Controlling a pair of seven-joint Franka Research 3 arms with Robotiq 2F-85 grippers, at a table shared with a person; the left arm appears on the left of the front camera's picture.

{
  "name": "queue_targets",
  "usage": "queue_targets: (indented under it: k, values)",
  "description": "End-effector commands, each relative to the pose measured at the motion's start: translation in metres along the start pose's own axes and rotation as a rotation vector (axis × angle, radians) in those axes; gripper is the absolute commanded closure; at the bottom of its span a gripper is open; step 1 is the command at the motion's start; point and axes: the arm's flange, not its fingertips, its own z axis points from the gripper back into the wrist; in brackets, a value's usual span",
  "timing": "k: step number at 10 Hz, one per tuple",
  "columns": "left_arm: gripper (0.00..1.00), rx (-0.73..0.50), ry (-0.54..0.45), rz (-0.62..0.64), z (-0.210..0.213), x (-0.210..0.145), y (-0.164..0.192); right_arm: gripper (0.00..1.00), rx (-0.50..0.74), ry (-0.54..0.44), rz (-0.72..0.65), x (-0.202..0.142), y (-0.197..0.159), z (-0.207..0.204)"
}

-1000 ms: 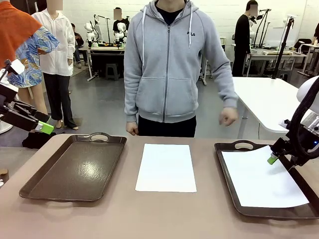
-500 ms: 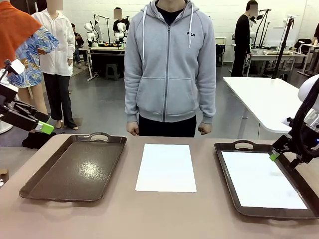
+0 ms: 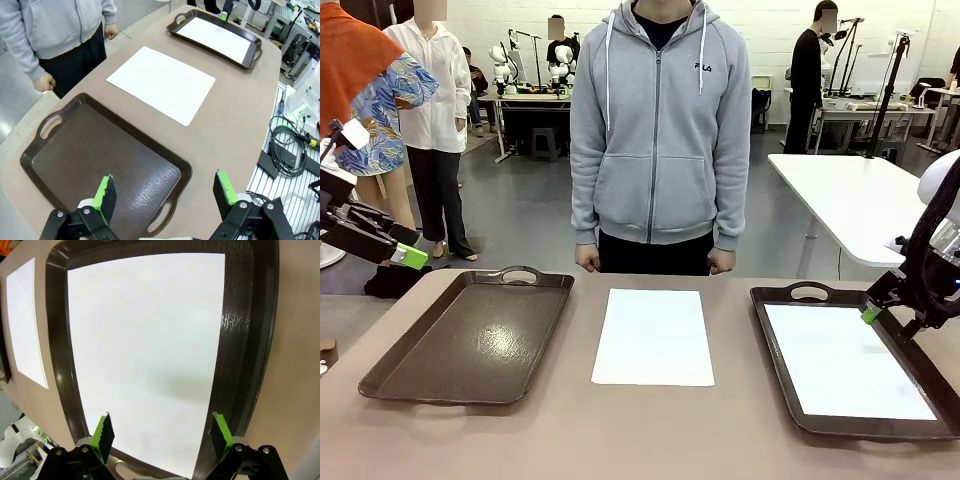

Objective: Sort the A4 documents.
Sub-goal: Place the A4 Paper in the designated Handle tray.

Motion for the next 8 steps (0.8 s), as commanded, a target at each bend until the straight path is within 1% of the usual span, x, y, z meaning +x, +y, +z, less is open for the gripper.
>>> queue_targets:
  k: [1, 8]
  values:
    - [0.0, -0.014, -0.016, -0.018, -0.0003, -0.0011, 0.0022, 0.0, 0.003, -0.003, 0.005, 0.0002, 0.0002, 0.0002]
    - [0.0, -0.014, -0.016, -0.018, -0.0003, -0.0011, 0.0022, 0.0, 0.003, -0.003, 0.005, 0.0002, 0.0002, 0.0002]
